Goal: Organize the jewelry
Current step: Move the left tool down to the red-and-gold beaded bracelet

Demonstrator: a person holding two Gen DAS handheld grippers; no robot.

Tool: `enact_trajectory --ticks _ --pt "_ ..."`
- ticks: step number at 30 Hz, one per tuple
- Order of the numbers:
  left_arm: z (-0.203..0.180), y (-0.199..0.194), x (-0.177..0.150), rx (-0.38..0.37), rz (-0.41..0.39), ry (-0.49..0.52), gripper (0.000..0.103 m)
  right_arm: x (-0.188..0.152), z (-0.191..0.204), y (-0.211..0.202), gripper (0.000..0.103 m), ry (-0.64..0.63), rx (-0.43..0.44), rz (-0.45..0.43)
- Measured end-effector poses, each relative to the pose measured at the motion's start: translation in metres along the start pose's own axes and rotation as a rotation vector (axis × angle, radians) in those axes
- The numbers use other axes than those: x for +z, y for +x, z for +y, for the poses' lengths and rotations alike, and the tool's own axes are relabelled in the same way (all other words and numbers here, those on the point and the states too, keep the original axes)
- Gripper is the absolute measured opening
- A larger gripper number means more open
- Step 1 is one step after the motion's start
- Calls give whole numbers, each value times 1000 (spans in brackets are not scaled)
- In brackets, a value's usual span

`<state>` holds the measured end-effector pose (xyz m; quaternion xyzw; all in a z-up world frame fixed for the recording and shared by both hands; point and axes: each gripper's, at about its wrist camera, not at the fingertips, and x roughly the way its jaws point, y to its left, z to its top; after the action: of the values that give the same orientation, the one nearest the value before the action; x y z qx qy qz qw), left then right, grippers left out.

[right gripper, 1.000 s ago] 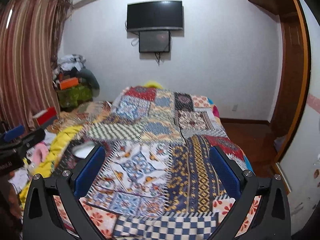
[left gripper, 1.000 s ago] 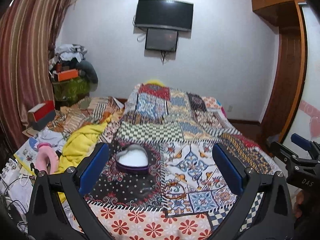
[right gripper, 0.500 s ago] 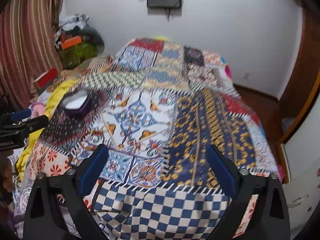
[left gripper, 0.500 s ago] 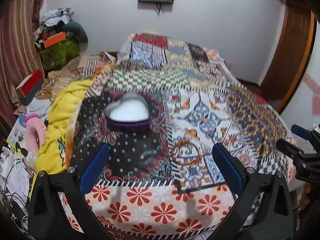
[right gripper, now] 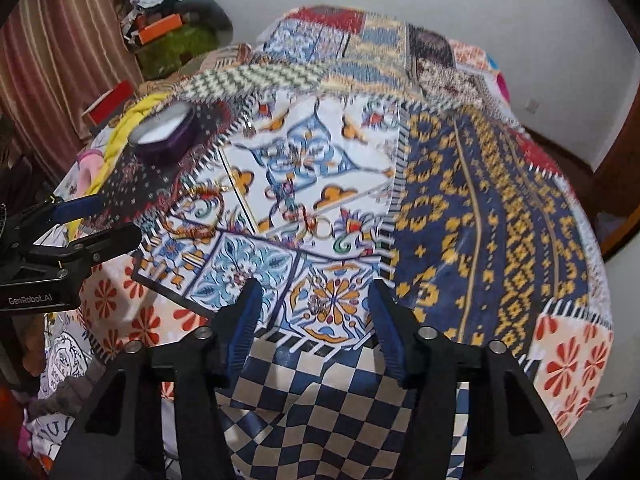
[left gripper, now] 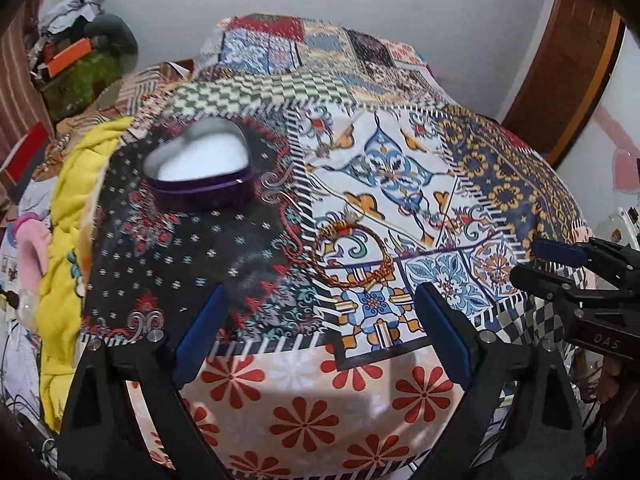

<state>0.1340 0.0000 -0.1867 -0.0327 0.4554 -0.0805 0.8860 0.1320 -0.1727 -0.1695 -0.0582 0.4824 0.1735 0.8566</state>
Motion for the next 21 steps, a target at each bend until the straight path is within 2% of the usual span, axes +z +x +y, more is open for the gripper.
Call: enact_trajectory --ticks 2,10,15,21 --pt "-1 6 0 -7 13 6 94 -1 -2 5 38 9 15 25" --pt "1 29 0 -13 56 18 94 -4 -2 25 23 9 58 95" --pt "2 37 3 -10 60 32 94 -4 -3 31 10 1 43 95" --pt "-1 46 8 -1 58 64 94 -3 -4 30 9 8 43 81"
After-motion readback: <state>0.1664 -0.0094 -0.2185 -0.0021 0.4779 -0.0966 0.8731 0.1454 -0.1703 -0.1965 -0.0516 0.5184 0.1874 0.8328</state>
